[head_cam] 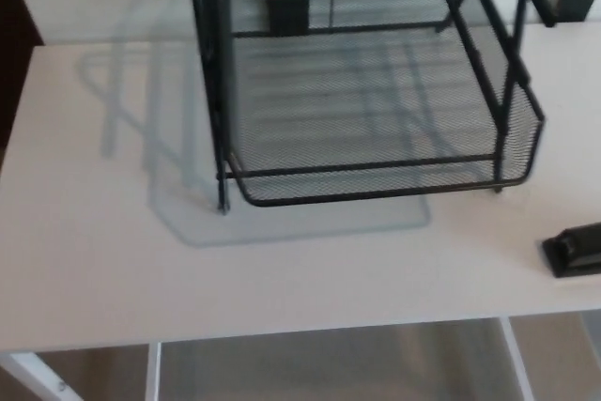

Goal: The robot walks towards a desk on which a file tray is kept in the middle and a stapler is kept to its right. The robot lifts the stapler using its right hand and places it on the file tray.

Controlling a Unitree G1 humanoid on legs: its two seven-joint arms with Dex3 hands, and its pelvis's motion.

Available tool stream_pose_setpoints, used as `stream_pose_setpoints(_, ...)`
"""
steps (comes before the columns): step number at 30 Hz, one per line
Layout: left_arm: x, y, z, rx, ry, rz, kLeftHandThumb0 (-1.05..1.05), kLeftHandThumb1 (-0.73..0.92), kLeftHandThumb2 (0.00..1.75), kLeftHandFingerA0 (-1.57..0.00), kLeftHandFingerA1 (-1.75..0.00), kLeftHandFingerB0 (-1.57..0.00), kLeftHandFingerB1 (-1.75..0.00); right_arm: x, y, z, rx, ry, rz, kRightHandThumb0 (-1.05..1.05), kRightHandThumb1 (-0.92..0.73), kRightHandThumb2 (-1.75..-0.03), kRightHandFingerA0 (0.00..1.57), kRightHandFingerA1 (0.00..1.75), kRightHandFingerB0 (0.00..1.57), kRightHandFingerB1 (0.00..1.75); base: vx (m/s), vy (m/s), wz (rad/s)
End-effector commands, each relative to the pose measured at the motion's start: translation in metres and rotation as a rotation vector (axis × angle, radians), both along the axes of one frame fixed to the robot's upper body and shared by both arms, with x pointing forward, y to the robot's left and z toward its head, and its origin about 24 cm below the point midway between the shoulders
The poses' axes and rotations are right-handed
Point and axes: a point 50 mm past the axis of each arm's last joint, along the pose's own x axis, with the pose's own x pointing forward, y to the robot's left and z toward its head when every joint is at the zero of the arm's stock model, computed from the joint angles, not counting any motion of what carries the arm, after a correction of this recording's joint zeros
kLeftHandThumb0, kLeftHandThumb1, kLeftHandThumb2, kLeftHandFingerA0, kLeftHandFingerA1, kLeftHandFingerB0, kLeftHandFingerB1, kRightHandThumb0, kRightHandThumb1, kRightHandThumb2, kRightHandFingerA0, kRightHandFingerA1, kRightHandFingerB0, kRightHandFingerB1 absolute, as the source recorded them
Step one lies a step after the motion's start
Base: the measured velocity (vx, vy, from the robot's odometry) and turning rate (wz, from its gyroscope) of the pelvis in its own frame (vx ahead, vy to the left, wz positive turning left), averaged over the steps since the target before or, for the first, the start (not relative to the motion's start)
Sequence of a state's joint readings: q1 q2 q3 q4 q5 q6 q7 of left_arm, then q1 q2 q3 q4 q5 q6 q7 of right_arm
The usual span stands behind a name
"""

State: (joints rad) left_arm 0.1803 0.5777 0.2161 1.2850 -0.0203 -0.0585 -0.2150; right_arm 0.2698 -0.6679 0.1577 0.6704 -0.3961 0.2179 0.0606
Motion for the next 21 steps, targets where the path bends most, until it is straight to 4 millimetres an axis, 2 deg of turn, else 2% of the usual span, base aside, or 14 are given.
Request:
stream_pose_setpoints(1,0.001,0.003,0.003,0.010,-0.012,0.004,-0.70,0.55,1.18,-0.30,-0.72,-0.31,-0.72,0.001,-0.004,0.003,-0.019,0.006,-0.002,-0.54,-0.56,-0.90,0.47,0.62,0.27,0.46,0.00,0.000,0.00)
stream_pose_setpoints(5,0.001,0.003,0.003,0.021,-0.012,0.008,-0.74,0.53,1.16,-0.38,-0.78,-0.38,-0.78,0.000,-0.003,0.003,-0.020,0.007,-0.001,-0.54,-0.56,-0.90,0.47,0.62,0.27,0.46,0.03,-0.012,0.07)
stream_pose_setpoints(9,-0.001,0.002,0.001,0.013,-0.010,0.029,-0.78,0.50,1.18,-0.36,-0.77,-0.37,-0.77,0.002,-0.004,0.004,-0.023,0.006,0.004,-0.54,-0.56,-0.90,0.47,0.62,0.27,0.46,0.02,-0.015,0.02)
stream_pose_setpoints(10,-0.002,0.004,0.003,0.021,-0.015,0.001,-0.81,0.64,1.23,-0.35,-0.82,-0.36,-0.81,0.003,-0.015,0.012,0.313,-0.159,-0.252,-0.38,-0.43,-1.02,0.05,0.53,0.00,0.49,0.00,0.000,0.00)
stream_pose_setpoints(11,0.000,0.005,0.005,0.011,-0.047,0.041,-0.83,0.64,1.22,-0.30,-0.82,-0.30,-0.81,0.003,-0.015,0.013,0.310,-0.197,-0.245,-0.78,-0.58,-0.94,0.03,0.41,0.09,0.42,0.00,0.000,0.00)
stream_pose_setpoints(12,0.002,0.006,0.006,0.024,-0.059,0.039,-0.83,0.66,1.21,-0.32,-0.84,-0.28,-0.81,0.004,-0.015,0.020,0.319,-0.243,-0.230,-0.73,-0.58,-0.95,0.00,0.36,0.09,0.41,0.00,0.000,0.00)
stream_pose_setpoints(13,0.003,0.007,0.007,0.026,-0.081,0.069,-0.82,0.65,1.21,-0.46,-0.94,-0.21,-0.77,0.004,-0.013,0.023,0.338,-0.276,-0.261,-0.66,-0.73,-0.62,0.05,0.28,0.18,0.29,0.00,0.000,0.00)
stream_pose_setpoints(14,0.003,0.008,0.007,0.026,-0.090,0.083,-0.82,0.65,1.21,-0.46,-0.94,-0.21,-0.77,0.004,-0.013,0.024,0.347,-0.289,-0.275,-0.66,-0.73,-0.62,0.05,0.28,0.18,0.29,0.00,0.000,0.00)
stream_pose_setpoints(15,0.005,0.009,0.008,0.030,-0.087,0.075,-0.56,0.67,1.34,-0.41,-0.87,0.00,-0.64,0.004,-0.015,0.022,0.337,-0.292,-0.284,-0.70,-0.56,-0.92,0.01,0.36,0.11,0.43,0.00,0.000,0.00)
stream_pose_setpoints(16,0.007,0.011,0.011,0.026,-0.093,0.074,-0.55,0.69,1.35,-0.25,-0.78,0.00,-0.64,0.006,-0.020,0.019,0.325,-0.302,-0.299,-0.72,-0.55,-0.91,0.01,0.32,0.14,0.45,0.00,0.000,0.00)
stream_pose_setpoints(18,0.008,0.012,0.012,0.012,-0.110,0.091,-0.55,0.69,1.35,-0.25,-0.78,0.00,-0.64,0.006,-0.021,0.020,0.331,-0.314,-0.302,-0.72,-0.55,-0.91,0.01,0.32,0.14,0.45,0.00,0.000,0.00)
stream_pose_setpoints(19,0.009,0.012,0.012,0.014,-0.111,0.089,-0.56,0.70,1.36,-0.42,-0.87,0.00,-0.64,0.006,-0.021,0.022,0.338,-0.319,-0.300,-0.71,-0.55,-0.92,0.00,0.34,0.13,0.44,0.00,0.000,0.00)
stream_pose_setpoints(20,0.010,0.013,0.013,0.015,-0.118,0.089,-0.58,0.69,1.36,-0.35,-0.83,0.00,-0.66,0.005,-0.021,0.025,0.399,-0.365,-0.354,-0.38,-0.43,-1.01,0.06,0.54,0.00,0.50,0.00,0.000,0.00)
stream_pose_setpoints(21,0.011,0.013,0.013,0.012,-0.126,0.095,-0.58,0.69,1.36,-0.35,-0.83,0.00,-0.66,0.005,-0.023,0.026,0.468,-0.416,-0.421,-0.38,-0.43,-1.01,0.06,0.54,0.00,0.50,0.00,0.000,0.00)
